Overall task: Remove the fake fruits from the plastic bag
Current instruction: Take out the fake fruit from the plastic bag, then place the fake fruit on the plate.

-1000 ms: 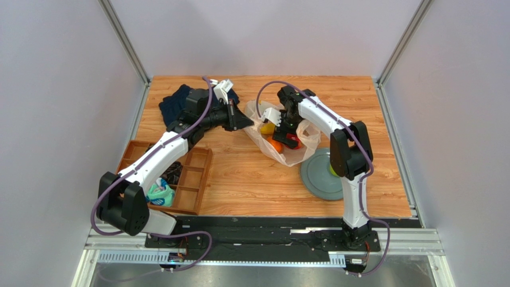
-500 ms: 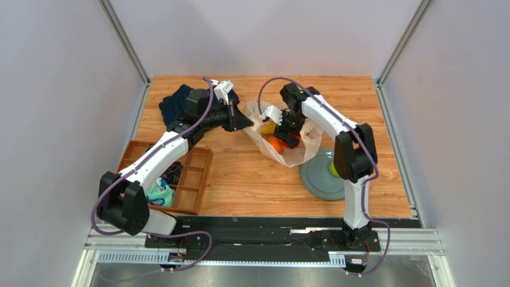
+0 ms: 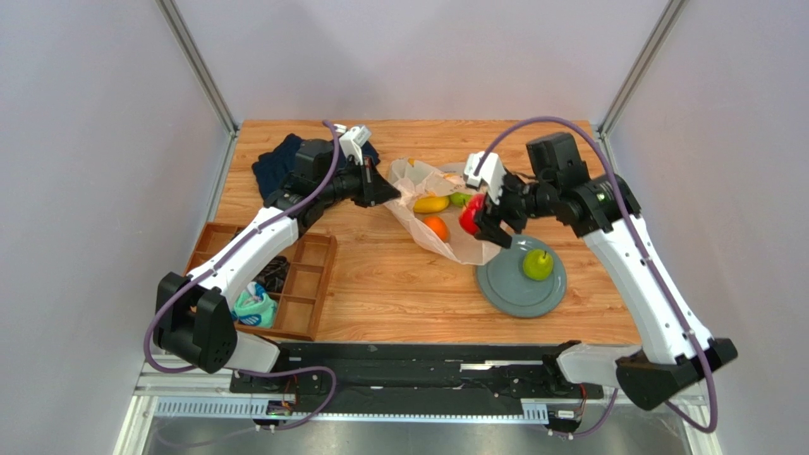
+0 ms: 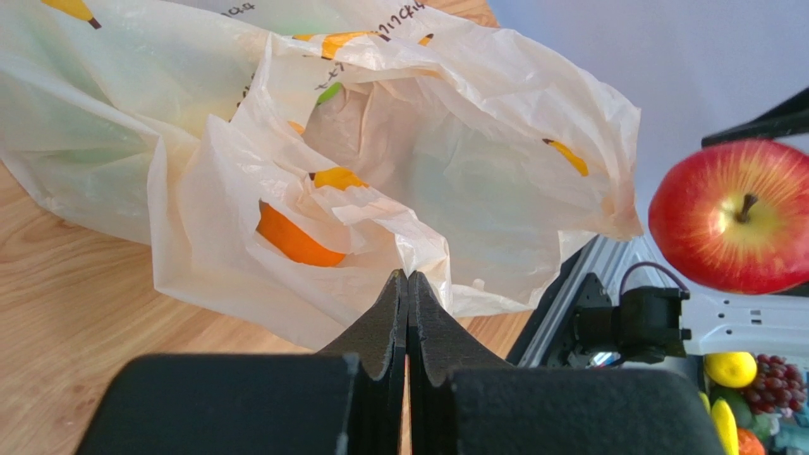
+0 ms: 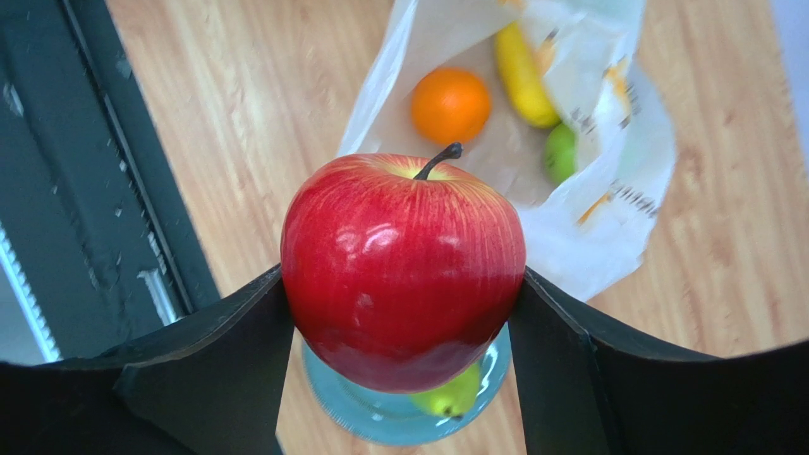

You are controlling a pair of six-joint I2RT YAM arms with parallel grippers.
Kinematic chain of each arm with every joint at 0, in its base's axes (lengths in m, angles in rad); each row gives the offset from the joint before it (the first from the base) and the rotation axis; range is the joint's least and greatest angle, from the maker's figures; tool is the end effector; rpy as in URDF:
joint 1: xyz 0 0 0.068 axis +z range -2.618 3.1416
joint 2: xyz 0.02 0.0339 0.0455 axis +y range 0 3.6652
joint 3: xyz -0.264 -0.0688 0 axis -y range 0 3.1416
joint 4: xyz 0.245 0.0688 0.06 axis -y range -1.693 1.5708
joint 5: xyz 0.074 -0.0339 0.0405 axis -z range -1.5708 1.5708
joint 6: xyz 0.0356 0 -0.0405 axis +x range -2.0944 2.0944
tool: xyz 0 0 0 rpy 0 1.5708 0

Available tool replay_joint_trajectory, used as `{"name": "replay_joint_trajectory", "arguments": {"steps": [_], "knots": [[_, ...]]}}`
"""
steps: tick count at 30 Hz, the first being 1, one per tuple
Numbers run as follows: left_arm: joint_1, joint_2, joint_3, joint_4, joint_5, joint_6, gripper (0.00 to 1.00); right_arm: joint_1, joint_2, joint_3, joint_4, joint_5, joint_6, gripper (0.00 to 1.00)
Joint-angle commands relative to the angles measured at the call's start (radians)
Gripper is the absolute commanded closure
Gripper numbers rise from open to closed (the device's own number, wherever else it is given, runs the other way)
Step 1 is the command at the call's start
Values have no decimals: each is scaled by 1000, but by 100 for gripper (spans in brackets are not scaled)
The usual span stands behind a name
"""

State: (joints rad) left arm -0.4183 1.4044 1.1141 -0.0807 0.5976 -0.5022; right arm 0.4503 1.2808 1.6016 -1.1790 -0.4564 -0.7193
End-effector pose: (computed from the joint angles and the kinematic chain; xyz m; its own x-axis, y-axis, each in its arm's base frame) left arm 0.2885 -0.1502 0.3237 -0.6827 -0.1320 -0.7187 0.5549 0.5463 -0.6274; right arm 0.1979 0.1131 0.4205 -0.0841 -0.6976 -0.7115 -0.9379 0.2966 -0.1799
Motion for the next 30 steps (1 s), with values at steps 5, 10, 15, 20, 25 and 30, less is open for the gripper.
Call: {"name": "replay_joint_trajectory", "arguments": {"steps": [5,10,15,20,25,30], "knots": [[-2,-16,66,-10,-19,56,100,-4,-251,-357,-258,182,-225,46],[-2,-16,61,-8,-21,60,100,-4,-288,-511,-174,203,-299,45],[0,-30,66,-30,-27,85,100,-4,-147,-569,-3,265,-292,45],[12,-59,58,-56,-24,105,100,-9,75,-526,174,312,-270,46],[24,-84,33,-63,-19,105,100,-51,202,-461,242,321,-279,45],[29,-91,20,-68,-9,110,100,-81,302,-422,298,340,-276,43]]}}
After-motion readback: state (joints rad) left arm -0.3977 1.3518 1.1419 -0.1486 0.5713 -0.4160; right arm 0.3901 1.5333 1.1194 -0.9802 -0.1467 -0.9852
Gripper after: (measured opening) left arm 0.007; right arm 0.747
